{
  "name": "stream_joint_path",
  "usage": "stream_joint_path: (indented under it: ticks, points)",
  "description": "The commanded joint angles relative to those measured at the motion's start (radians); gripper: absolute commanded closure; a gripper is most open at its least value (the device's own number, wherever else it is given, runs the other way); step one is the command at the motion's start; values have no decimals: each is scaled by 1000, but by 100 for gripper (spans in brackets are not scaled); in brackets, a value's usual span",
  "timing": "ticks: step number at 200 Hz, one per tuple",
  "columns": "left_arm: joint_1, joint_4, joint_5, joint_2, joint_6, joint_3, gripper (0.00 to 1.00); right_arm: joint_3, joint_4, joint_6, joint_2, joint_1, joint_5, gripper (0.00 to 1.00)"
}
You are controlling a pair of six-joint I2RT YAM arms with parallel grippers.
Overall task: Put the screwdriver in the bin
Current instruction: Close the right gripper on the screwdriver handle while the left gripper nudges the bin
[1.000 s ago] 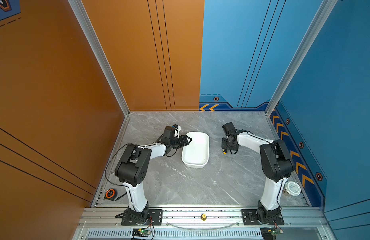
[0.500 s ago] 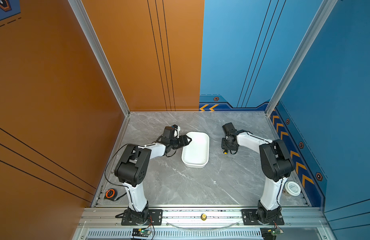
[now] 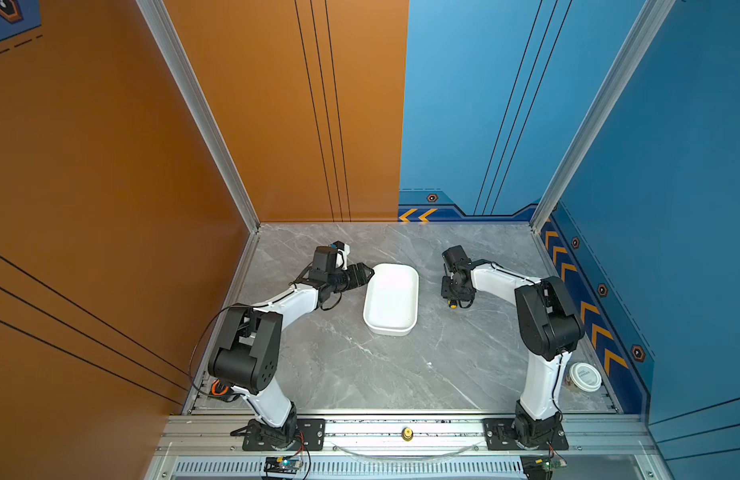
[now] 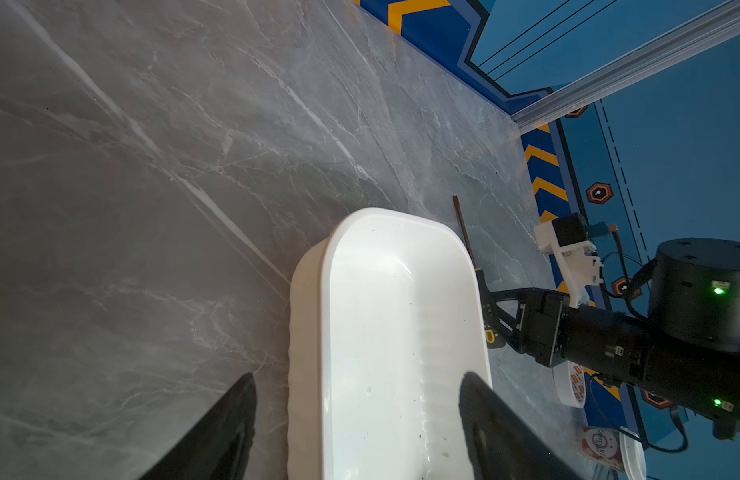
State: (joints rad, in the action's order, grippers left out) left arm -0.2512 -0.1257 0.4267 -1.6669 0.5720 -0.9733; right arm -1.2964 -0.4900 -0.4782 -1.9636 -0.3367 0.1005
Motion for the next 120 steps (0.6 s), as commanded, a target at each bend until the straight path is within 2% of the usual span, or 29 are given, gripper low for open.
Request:
stream_joint_path:
  ticks: [1,10,12,14,32,76,120]
  points:
    - [28,70,-30,40,-43,41,19,-20,-37,4,-31,-3,-8,63]
    - [38,70,-31,50,-43,52,16,-21,-40,8,-34,-2,-10,66]
    - [39,70,-31,52,-44,56,5,-21,-40,9,-34,-2,-10,66]
    - [41,70,-30,54,-44,59,0,-21,-40,9,-34,-2,-10,67]
    - [57,69,-25,73,-49,82,2,-21,-42,12,-35,-2,-11,73]
    - [87,86,-22,120,-62,115,2,-20,-43,6,-20,2,-57,100]
    - [126,161,-94,220,-140,142,2,-18,-78,-16,90,2,-96,100]
